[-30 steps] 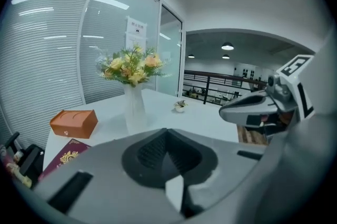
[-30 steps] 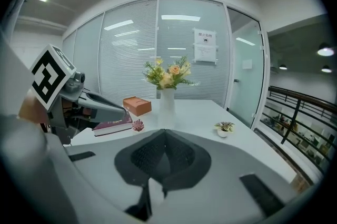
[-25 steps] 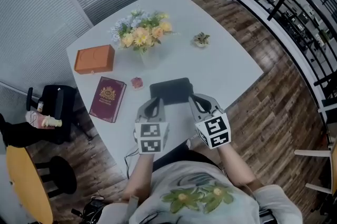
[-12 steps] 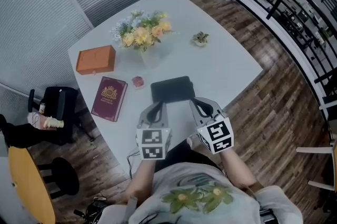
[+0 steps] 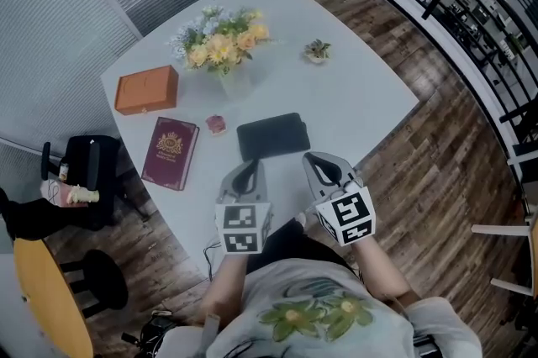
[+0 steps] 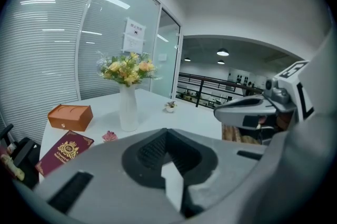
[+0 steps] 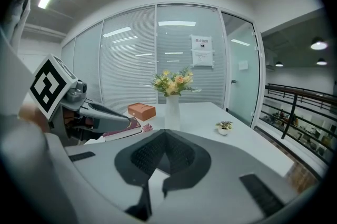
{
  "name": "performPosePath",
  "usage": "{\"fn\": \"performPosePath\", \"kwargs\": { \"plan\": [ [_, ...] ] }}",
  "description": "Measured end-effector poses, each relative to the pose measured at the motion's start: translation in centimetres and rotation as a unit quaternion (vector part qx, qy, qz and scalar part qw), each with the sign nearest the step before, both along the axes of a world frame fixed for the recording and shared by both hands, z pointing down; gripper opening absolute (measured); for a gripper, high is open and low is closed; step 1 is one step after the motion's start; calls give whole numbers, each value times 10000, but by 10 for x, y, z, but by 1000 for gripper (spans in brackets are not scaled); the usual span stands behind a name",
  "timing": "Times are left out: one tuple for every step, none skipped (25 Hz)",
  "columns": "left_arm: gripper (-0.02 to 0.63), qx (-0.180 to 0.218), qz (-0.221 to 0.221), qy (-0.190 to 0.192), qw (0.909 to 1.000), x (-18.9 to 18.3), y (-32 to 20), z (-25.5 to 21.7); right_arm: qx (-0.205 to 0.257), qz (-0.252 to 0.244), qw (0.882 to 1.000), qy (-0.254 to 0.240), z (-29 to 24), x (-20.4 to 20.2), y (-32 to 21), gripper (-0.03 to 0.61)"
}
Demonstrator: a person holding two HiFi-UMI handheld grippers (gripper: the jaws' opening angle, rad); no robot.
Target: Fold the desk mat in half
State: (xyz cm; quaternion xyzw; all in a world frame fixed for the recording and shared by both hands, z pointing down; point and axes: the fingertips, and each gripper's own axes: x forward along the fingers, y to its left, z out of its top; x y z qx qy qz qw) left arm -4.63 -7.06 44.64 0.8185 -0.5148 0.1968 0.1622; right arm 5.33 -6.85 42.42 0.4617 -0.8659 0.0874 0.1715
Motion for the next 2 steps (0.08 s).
{"fn": "performPosePath", "kwargs": {
  "plan": [
    [3,-16,5,6,10000,0,-1,1,-9,9,10000,4,1,0,-1,17],
    [3,-31,11,11,10000,-1,-2,3,-19,18,10000,8,2,0,-2,17]
  ]
}}
